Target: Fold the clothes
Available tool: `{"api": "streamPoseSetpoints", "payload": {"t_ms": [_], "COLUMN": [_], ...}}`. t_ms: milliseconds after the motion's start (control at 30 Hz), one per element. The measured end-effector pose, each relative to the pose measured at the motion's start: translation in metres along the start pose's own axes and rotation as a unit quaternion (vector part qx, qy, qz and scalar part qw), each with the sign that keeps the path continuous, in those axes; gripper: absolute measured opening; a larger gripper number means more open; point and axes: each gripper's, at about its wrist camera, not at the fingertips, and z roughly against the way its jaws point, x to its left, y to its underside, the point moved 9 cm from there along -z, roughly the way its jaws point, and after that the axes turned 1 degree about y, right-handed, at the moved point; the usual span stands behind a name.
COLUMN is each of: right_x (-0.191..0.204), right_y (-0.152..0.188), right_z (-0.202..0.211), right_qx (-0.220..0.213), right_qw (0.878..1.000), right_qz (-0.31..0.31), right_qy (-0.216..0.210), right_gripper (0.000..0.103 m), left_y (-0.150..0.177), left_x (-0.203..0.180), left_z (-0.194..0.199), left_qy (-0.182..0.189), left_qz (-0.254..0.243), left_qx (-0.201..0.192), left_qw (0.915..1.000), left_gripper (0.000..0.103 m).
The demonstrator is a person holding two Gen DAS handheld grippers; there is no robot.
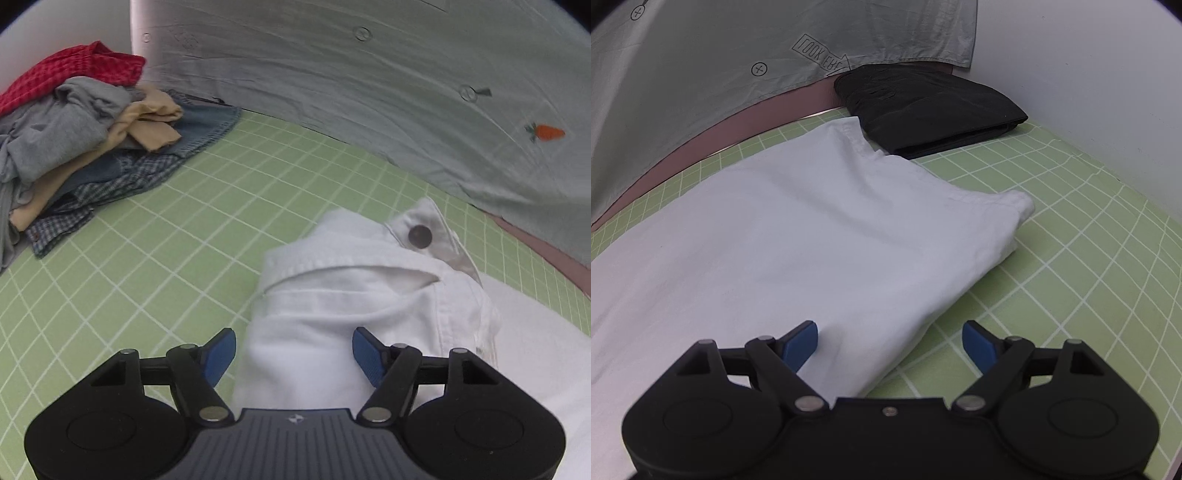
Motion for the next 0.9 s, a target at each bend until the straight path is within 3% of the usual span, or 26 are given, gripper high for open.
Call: {"api": "streamPoseSetpoints", "payload": {"t_ms": [67, 200, 400, 567, 800, 900], "right_x": [0.005, 0.018, 0.025, 0.027, 0.084, 0.110], "right_y": [0.000, 0.002, -0.004, -0.026, -0.040, -0.043], "right_z": [0.001, 0.004, 0.002, 0.000, 0.006, 0.022], "right_qx": [-0.001, -0.002, -0.007, -0.036, -0.057, -0.077], "right_qw": [1.000, 0.999, 0.998, 0.997, 0.991, 0.987], "right_qz": [0.008, 0.034, 0.057, 0.074, 0.122, 0.143], "right_qy": [-0.002, -0.008, -0.006, 0.007, -0.029, -0.010], "right_gripper": [0.086, 0.086, 0.086, 0.087, 0.088, 0.088], "left_y": [0.015, 0.024, 0.023, 0.020, 0.020, 0.022], "left_x": [-0.016, -0.035, -0.029, -0.023, -0.018, -0.013], "left_z": [-0.015, -0.022, -0.020, -0.026, -0.021, -0.012], "left_qy": [0.000, -0.062, -0.052, -0.059, -0.059, -0.044], "left_qz": [-0.008, -0.035, -0.035, -0.006, 0.008, 0.021], "left_qx": [0.016, -0.004, 0.003, 0.016, 0.036, 0.041], "left_qw": [0.9998, 0.9975, 0.9980, 0.9981, 0.9976, 0.9980], "left_gripper": [0.070, 0.072, 0.075, 0.087, 0.092, 0.092]}}
